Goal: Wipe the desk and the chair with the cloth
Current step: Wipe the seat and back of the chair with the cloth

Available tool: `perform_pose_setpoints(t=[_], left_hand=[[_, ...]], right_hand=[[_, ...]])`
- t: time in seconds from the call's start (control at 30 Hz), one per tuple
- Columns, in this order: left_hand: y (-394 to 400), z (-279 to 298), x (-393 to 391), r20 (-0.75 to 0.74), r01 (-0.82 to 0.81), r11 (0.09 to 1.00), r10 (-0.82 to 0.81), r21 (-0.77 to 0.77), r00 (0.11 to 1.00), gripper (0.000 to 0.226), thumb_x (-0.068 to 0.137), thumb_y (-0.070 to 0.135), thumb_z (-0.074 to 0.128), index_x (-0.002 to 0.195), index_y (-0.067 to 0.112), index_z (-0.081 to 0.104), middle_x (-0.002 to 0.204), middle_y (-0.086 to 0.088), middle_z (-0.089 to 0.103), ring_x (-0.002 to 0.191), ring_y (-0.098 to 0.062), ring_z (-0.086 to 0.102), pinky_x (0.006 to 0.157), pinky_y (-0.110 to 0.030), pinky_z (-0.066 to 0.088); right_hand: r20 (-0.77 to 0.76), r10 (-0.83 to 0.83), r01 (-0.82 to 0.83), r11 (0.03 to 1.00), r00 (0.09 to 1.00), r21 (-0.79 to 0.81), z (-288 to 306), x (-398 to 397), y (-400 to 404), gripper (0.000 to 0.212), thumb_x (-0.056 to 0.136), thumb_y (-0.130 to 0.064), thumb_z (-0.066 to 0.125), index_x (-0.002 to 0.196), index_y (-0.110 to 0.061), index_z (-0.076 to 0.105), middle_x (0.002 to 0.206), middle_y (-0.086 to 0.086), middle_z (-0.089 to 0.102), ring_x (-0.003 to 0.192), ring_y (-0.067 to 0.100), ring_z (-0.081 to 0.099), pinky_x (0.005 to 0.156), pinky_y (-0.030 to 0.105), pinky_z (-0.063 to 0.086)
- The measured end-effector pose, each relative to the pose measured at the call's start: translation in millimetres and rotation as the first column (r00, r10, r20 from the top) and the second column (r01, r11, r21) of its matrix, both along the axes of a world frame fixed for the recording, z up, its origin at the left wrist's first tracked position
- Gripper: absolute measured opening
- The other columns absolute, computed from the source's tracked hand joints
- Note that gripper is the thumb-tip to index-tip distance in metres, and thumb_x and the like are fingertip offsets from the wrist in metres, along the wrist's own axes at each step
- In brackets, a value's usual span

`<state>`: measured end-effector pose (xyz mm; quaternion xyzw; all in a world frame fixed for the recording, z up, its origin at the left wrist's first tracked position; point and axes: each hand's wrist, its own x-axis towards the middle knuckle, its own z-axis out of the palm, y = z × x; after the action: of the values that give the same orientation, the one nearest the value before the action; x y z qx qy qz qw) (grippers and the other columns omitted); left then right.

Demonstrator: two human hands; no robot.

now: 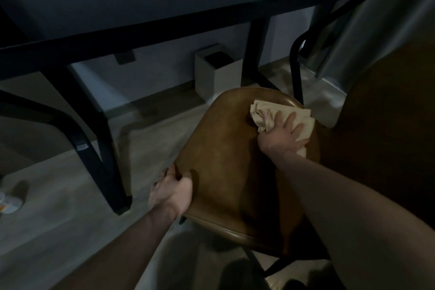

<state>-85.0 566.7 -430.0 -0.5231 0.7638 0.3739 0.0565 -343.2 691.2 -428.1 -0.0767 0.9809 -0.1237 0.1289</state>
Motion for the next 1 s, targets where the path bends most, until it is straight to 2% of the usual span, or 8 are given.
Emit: perform_pose_setpoints(t=[0.13, 0.33, 0.5, 0.63, 0.73, 0.83, 0.93, 1.0], left_hand=[[-0.4, 0.4, -0.5, 0.002, 0.012, 1.000, -0.012, -0.003, 1.000, 0.070, 0.105, 0.058, 0.034, 0.167, 0.030, 0.019, 0.173, -0.001, 0.022, 0.155, -0.032, 0.028, 0.124, -0.038, 0.022], [0.8, 1.1, -0.3, 0.017, 0.013, 1.000, -0.013, 0.001, 1.000, 0.070, 0.105, 0.057, 0.035, 0.167, 0.030, 0.019, 0.173, -0.003, 0.024, 0.155, -0.032, 0.028, 0.123, -0.039, 0.022], [1.5, 3.2, -0.7, 0.017, 0.006, 1.000, -0.007, 0.018, 1.000, 0.071, 0.104, 0.058, 0.036, 0.167, 0.031, 0.019, 0.173, -0.004, 0.024, 0.156, -0.030, 0.027, 0.126, -0.039, 0.023], [4.3, 7.1, 1.0, 0.007, -0.008, 1.000, 0.008, 0.029, 1.000, 0.072, 0.104, 0.060, 0.037, 0.167, 0.031, 0.019, 0.172, -0.004, 0.025, 0.154, -0.031, 0.030, 0.125, -0.040, 0.024], [4.6, 7.7, 1.3, 0.001, -0.014, 0.999, 0.014, 0.028, 1.000, 0.072, 0.104, 0.060, 0.038, 0.167, 0.031, 0.020, 0.172, -0.004, 0.026, 0.153, -0.032, 0.031, 0.123, -0.040, 0.025], [5.5, 9.6, 1.7, 0.000, -0.016, 0.999, 0.016, 0.033, 1.000, 0.072, 0.103, 0.062, 0.038, 0.167, 0.032, 0.021, 0.171, -0.004, 0.028, 0.151, -0.033, 0.033, 0.120, -0.043, 0.028], [6.1, 13.7, 1.3, 0.003, -0.018, 0.999, 0.017, 0.041, 1.000, 0.072, 0.103, 0.062, 0.038, 0.167, 0.033, 0.020, 0.170, -0.005, 0.030, 0.150, -0.034, 0.036, 0.119, -0.043, 0.030], [6.6, 13.3, 2.0, -0.004, -0.017, 0.999, 0.017, 0.039, 1.000, 0.072, 0.103, 0.061, 0.038, 0.167, 0.032, 0.020, 0.169, -0.006, 0.032, 0.149, -0.035, 0.037, 0.119, -0.042, 0.031]], right_hand=[[-0.006, 0.171, -0.171, 0.985, 0.985, -0.010, -0.3, 17.8, -27.2, 0.079, 0.104, -0.047, 0.044, 0.169, -0.037, 0.001, 0.177, -0.001, -0.013, 0.160, 0.042, -0.012, 0.123, 0.074, -0.005], [0.003, 0.496, -0.496, 0.868, 0.868, 0.001, -0.3, 50.1, -84.6, 0.082, 0.097, -0.045, 0.057, 0.168, -0.041, 0.015, 0.178, -0.004, -0.004, 0.162, 0.038, -0.010, 0.123, 0.072, -0.007], [-0.059, 0.542, -0.544, 0.839, 0.838, -0.017, -2.4, 40.6, -65.5, 0.081, 0.094, -0.041, 0.062, 0.166, -0.038, 0.024, 0.177, -0.003, 0.004, 0.162, 0.034, -0.004, 0.126, 0.069, 0.003], [-0.075, 0.569, -0.569, 0.822, 0.819, 0.027, 2.1, 24.7, -29.9, 0.081, 0.096, -0.037, 0.060, 0.166, -0.038, 0.021, 0.177, -0.002, 0.004, 0.163, 0.031, -0.001, 0.129, 0.062, 0.011], [-0.041, 0.523, -0.521, 0.852, 0.851, 0.056, 13.3, 2.6, 8.6, 0.078, 0.098, -0.034, 0.059, 0.166, -0.038, 0.021, 0.178, -0.004, 0.005, 0.163, 0.027, 0.000, 0.128, 0.061, 0.017], [-0.024, 0.388, -0.385, 0.920, 0.921, 0.076, 22.5, -13.6, 42.2, 0.068, 0.104, -0.032, 0.055, 0.165, -0.035, 0.026, 0.177, -0.005, 0.009, 0.163, 0.027, 0.002, 0.126, 0.064, 0.021], [-0.050, 0.163, -0.166, 0.984, 0.985, -0.067, 23.3, -22.6, 54.2, 0.064, 0.104, -0.026, 0.057, 0.163, -0.029, 0.034, 0.175, -0.001, 0.020, 0.161, 0.028, 0.012, 0.125, 0.059, 0.026], [-0.095, 0.005, -0.026, 0.974, 0.995, -0.227, 25.4, -28.2, 51.7, 0.064, 0.101, -0.021, 0.061, 0.161, -0.022, 0.038, 0.170, 0.006, 0.028, 0.157, 0.030, 0.023, 0.125, 0.052, 0.029]])
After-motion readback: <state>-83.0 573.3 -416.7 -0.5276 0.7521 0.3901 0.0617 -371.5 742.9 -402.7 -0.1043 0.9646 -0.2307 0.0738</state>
